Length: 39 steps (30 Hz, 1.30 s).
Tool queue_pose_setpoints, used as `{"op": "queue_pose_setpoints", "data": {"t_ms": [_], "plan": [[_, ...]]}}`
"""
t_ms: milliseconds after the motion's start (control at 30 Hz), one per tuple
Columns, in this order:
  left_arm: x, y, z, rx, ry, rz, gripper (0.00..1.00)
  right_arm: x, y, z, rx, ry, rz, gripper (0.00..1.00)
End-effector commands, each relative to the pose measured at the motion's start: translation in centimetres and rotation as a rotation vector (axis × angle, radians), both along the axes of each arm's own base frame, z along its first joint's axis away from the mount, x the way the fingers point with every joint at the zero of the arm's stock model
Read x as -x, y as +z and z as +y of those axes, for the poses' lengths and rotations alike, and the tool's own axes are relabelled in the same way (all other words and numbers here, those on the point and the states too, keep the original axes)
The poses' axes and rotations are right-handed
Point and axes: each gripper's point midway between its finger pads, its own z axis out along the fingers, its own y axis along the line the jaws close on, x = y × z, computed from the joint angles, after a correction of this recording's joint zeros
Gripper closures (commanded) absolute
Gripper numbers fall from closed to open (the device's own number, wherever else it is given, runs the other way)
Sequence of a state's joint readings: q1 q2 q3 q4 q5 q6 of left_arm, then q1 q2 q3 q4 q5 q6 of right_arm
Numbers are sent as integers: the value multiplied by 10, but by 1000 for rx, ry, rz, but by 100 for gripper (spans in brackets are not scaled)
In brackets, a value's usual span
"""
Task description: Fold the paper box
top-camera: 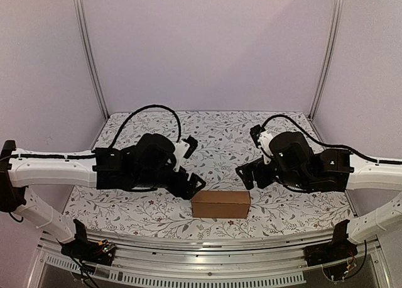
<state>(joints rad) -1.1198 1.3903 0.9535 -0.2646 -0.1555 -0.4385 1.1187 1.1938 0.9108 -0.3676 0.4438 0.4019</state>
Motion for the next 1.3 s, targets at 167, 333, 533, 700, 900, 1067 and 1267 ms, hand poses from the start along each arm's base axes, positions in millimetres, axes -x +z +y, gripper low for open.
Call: {"op": "queue_pose_setpoints", "data": {"t_ms": [167, 333, 533, 700, 900, 1067, 1267], "plan": [[-39, 59, 42, -39, 138, -62, 0, -27, 53, -54, 144, -227, -152, 1], [-69, 86, 69, 3, 231, -15, 0, -40, 75, -77, 208, -342, -226, 1], [-108, 111, 118, 47, 349, 32, 0, -77, 90, -124, 82, -452, -96, 1], [-136, 122, 168, 125, 469, 76, 1, -104, 75, -185, -101, -595, 113, 1], [-146, 116, 235, 110, 646, 36, 0, -109, 41, -233, -140, -701, 236, 1], [-122, 99, 236, 178, 604, 21, 0, -87, 11, -200, -186, -476, 301, 1], [-94, 74, 226, 287, 558, 75, 1, -49, -14, -175, -333, -362, 321, 1]]}}
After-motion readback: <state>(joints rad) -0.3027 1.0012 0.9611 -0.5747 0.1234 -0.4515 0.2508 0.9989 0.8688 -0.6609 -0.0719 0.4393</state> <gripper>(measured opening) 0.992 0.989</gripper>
